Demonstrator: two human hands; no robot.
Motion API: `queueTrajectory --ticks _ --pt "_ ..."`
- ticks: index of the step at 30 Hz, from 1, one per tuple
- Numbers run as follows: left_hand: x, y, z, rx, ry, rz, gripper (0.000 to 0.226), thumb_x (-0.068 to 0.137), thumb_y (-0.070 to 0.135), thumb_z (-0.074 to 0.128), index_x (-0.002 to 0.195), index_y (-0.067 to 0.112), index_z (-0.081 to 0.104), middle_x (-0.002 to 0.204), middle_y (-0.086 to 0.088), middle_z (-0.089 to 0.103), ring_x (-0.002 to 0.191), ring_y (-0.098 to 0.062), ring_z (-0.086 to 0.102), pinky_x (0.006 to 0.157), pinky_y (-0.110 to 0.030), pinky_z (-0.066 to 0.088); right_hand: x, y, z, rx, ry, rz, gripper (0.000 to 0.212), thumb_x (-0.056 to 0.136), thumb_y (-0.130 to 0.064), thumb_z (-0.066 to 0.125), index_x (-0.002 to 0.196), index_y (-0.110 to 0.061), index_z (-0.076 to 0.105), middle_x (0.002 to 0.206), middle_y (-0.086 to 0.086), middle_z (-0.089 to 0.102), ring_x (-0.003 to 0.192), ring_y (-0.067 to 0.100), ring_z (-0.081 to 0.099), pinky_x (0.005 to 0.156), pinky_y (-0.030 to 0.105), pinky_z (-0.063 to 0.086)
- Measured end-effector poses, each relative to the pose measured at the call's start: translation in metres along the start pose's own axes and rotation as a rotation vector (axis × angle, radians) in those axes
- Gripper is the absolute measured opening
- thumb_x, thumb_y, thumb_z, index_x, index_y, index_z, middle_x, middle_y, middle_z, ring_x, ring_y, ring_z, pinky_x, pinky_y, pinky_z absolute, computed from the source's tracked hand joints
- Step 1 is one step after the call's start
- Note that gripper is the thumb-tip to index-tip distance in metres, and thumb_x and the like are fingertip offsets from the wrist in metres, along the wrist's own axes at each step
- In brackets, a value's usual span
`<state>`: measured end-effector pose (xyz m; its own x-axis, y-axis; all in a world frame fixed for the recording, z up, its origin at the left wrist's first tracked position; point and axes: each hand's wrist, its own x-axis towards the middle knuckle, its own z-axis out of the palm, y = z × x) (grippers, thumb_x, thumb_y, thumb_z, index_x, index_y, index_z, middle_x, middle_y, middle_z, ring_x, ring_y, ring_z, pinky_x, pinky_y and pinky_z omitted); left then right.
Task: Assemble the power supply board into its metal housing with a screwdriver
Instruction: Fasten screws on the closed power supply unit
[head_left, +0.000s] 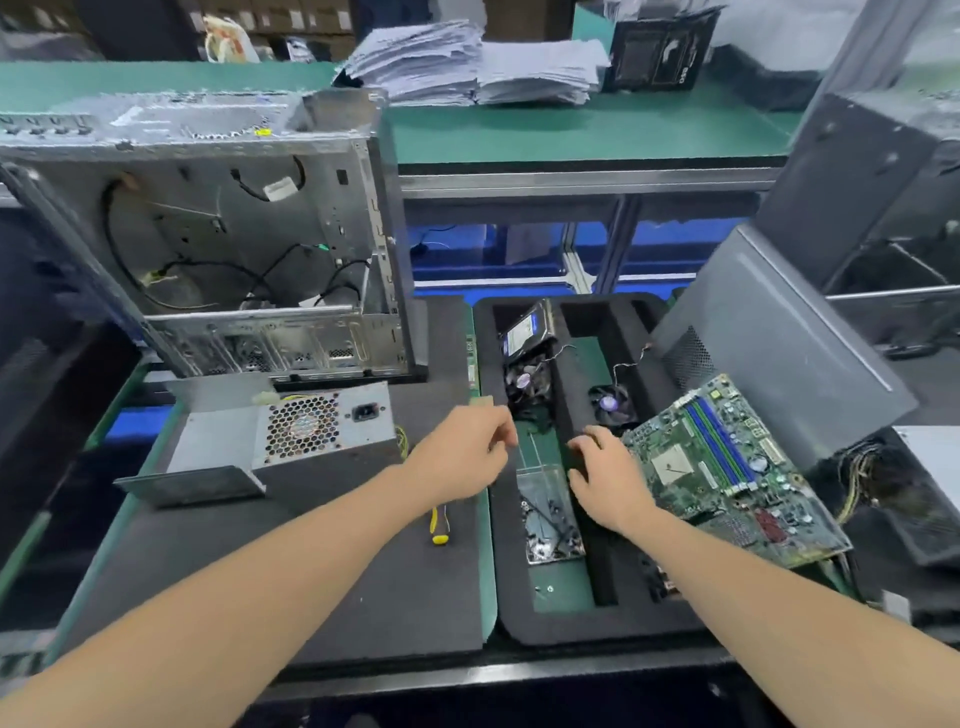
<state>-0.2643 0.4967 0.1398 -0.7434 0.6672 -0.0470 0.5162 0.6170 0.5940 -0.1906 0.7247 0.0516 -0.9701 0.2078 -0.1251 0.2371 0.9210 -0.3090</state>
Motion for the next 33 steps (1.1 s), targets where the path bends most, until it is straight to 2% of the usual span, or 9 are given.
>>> queueTrajectory --ticks 4,8,11,14,18,24,27,29,33 --pt "0.015 -0.002 0.041 0.077 -0.065 -0.031 0.021 0.094 0.009 0.050 0.103 0.019 0.066 0.102 0.003 0.063 0.095 -0.015 0.058 0.088 -0.035 0.050 -0.009 0.025 0.023 0.051 0.042 -0.121 0.053 0.110 -0.025 0.045 0.161 -0.016 0.034 0.173 -0.001 0.017 0.160 0.018 0.016 0.127 0.038 0.024" --pt "0.033 -0.009 0.070 0.233 -0.107 0.022 0.022 0.096 0.009 0.050 0.109 0.016 0.067 0.111 -0.002 0.062 0.108 -0.021 0.056 0.099 -0.035 0.045 -0.008 0.036 0.042 0.258 0.085 -0.112 0.050 0.114 -0.029 0.034 0.163 -0.021 0.032 0.174 -0.012 0.011 0.160 0.003 -0.002 0.128 0.027 0.008" --pt "0.054 -0.011 0.088 0.387 -0.131 0.113 0.022 0.096 0.014 0.055 0.108 0.017 0.074 0.109 -0.002 0.067 0.110 -0.024 0.058 0.099 -0.039 0.044 -0.003 0.040 0.052 0.330 0.111 -0.103 0.048 0.114 -0.020 0.034 0.161 -0.022 0.036 0.173 -0.014 0.014 0.158 -0.002 -0.002 0.129 0.026 0.009" --pt "0.078 -0.007 0.109 0.590 -0.257 0.175 0.021 0.097 0.019 0.058 0.109 0.022 0.075 0.109 -0.002 0.069 0.107 -0.025 0.062 0.095 -0.038 0.045 0.000 0.044 0.058 0.384 0.126 -0.096 0.048 0.113 -0.011 0.037 0.159 -0.021 0.040 0.172 -0.016 0.017 0.157 -0.004 0.000 0.129 0.023 0.009" --pt "0.102 -0.001 0.136 0.772 -0.394 0.074 0.009 0.097 0.017 0.059 0.100 0.018 0.067 0.106 -0.004 0.071 0.104 -0.027 0.067 0.092 -0.038 0.042 -0.001 0.044 0.058 0.418 0.154 -0.092 0.047 0.112 -0.010 0.038 0.157 -0.021 0.045 0.171 -0.017 0.021 0.157 -0.006 0.002 0.123 0.009 0.003" --pt "0.114 -0.005 0.152 0.772 -0.368 0.014 0.018 0.094 0.016 0.060 0.086 0.025 0.047 0.103 -0.004 0.071 0.103 -0.027 0.067 0.096 -0.040 0.041 -0.002 0.044 0.056 0.442 0.155 -0.084 0.046 0.112 -0.011 0.040 0.156 -0.021 0.047 0.170 -0.016 0.024 0.157 -0.004 0.006 0.125 0.016 0.009" --pt "0.115 -0.009 0.154 0.786 -0.388 0.094 0.009 0.095 0.029 0.061 0.092 0.024 0.055 0.103 -0.002 0.071 0.102 -0.026 0.066 0.091 -0.039 0.040 -0.003 0.044 0.054 0.443 0.162 -0.083 0.046 0.112 -0.011 0.040 0.156 -0.021 0.048 0.170 -0.016 0.025 0.157 -0.004 0.006 0.125 0.015 0.008" --pt "0.114 -0.012 0.156 0.819 -0.423 0.149 0.017 0.096 0.036 0.061 0.103 0.021 0.064 0.107 -0.002 0.070 0.105 -0.025 0.064 0.086 -0.038 0.037 -0.004 0.043 0.053 0.442 0.162 -0.083 0.046 0.112 -0.011 0.040 0.156 -0.021 0.048 0.170 -0.016 0.025 0.157 -0.004 0.006 0.125 0.015 0.008" --pt "0.114 -0.016 0.159 0.836 -0.473 0.180 0.025 0.098 0.035 0.059 0.114 0.016 0.066 0.114 -0.005 0.068 0.109 -0.027 0.062 0.087 -0.036 0.039 -0.005 0.042 0.052 0.447 0.163 -0.080 0.045 0.112 -0.012 0.040 0.156 -0.023 0.048 0.169 -0.019 0.024 0.157 -0.005 0.006 0.124 0.013 0.008"
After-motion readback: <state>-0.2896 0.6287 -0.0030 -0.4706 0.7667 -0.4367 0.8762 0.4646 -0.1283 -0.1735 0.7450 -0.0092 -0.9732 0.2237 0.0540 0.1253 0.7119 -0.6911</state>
